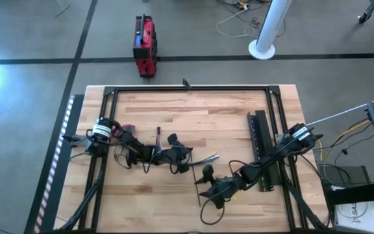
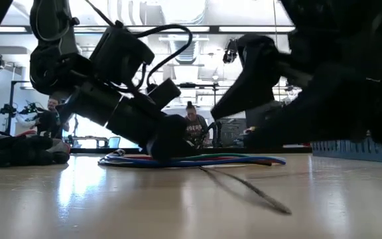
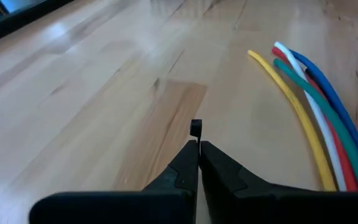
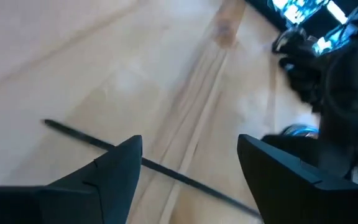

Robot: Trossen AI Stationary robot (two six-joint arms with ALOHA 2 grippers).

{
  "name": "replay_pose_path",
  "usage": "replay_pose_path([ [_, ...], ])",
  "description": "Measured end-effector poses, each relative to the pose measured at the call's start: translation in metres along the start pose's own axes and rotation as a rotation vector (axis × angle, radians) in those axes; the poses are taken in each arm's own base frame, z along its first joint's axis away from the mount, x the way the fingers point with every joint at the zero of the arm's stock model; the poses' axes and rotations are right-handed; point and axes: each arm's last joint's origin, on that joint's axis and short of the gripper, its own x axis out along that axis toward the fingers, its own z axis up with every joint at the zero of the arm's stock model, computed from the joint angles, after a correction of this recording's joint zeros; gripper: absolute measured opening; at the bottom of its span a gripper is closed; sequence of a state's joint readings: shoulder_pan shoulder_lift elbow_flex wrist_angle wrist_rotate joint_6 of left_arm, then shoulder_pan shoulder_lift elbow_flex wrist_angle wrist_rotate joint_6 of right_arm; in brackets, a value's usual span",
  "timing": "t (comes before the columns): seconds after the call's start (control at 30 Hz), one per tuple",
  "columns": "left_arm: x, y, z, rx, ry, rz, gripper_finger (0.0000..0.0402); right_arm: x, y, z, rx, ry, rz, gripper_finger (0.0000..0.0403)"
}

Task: Ziptie cables
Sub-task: Wrap the colored cable wires with the black zip tie

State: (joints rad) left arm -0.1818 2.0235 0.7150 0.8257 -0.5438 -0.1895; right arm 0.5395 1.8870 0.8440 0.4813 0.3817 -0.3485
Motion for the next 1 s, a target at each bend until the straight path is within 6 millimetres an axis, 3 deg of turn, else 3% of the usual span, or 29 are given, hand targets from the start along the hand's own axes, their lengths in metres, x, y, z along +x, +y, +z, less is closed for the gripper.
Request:
replay_pose_path([
  [0.43,-0.002,0.003,-0.004,-0.048,0.009,0.026,0.0000,0.006,-0.003,-0.003,0.131,-0.042,0.108,0.0238],
  [0.63,-0.002,0.003,-0.004,-0.054,0.009,0.028,0.0000,0.028,0.016,-0.019,0.172,-0.103,0.136,0.0288],
  [0.8,-0.002,0.003,-0.004,-0.069,0.010,0.029,0.0000,0.037,0.021,-0.020,0.235,-0.121,0.128,0.0342],
  [1.0,-0.002,0.004,-0.005,-0.078,0.009,0.056,0.0000,0.038,0.023,-0.017,0.319,-0.116,0.146,0.0358],
])
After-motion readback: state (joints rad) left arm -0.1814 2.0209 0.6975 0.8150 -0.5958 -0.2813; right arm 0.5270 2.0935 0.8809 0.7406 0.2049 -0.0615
